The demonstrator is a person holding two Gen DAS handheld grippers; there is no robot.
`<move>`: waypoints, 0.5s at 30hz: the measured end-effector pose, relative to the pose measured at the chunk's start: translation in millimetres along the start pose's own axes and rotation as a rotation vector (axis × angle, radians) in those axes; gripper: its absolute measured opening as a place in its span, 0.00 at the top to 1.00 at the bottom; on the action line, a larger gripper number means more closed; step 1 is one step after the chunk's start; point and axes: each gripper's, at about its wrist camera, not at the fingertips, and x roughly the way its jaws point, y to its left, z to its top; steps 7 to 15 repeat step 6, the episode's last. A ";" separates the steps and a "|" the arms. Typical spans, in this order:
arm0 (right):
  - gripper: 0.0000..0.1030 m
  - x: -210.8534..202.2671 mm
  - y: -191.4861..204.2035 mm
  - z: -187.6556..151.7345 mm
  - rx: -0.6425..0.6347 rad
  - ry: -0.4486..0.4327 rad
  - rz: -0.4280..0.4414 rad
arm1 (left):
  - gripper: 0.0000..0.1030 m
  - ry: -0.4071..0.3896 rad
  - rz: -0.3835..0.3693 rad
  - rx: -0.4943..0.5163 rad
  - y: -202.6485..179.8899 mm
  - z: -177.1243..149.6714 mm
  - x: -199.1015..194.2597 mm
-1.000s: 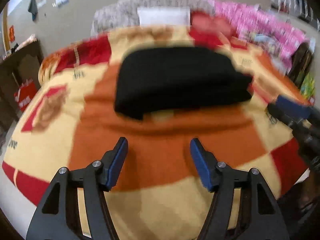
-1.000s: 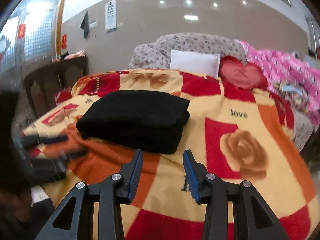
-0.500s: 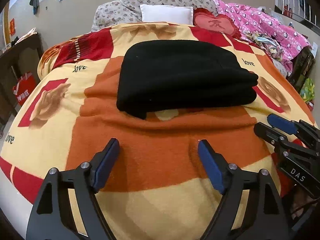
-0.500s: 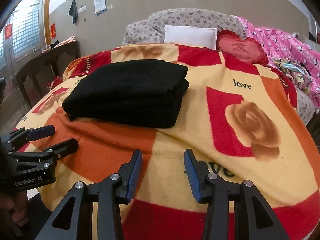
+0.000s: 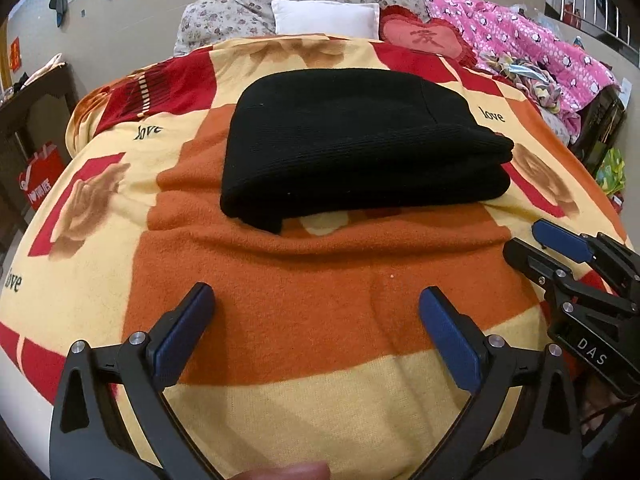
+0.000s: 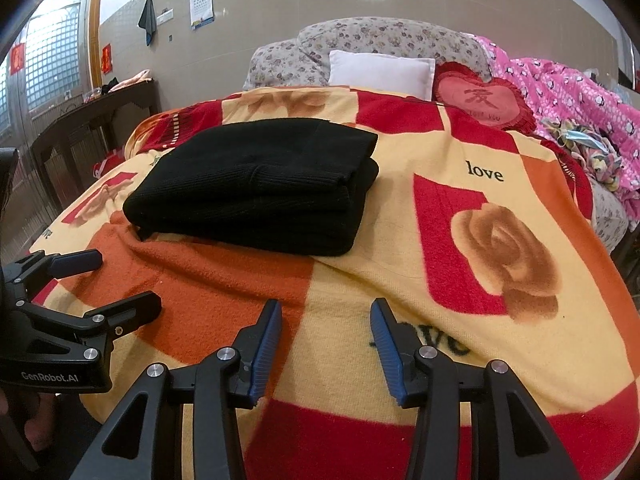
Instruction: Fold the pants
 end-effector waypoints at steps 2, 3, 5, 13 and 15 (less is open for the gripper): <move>0.57 -0.1 0.1 0.0 0.000 0.000 0.001 | 0.01 -0.003 0.000 0.000 -0.8 -0.3 -0.3; 0.57 0.0 0.1 0.0 0.000 0.000 0.001 | 0.01 -0.006 -0.003 -0.004 -0.3 -1.0 -0.9; 0.57 -0.1 -0.1 0.0 0.001 0.000 0.000 | 0.01 -0.011 -0.011 -0.008 0.6 -1.6 -1.9; 0.57 -0.5 -0.6 0.1 0.005 -0.003 -0.005 | 0.01 -0.012 -0.015 -0.004 -0.1 -2.1 -2.3; 0.57 -0.5 -0.6 0.1 0.005 -0.003 -0.005 | 0.01 -0.012 -0.015 -0.004 -0.1 -2.1 -2.3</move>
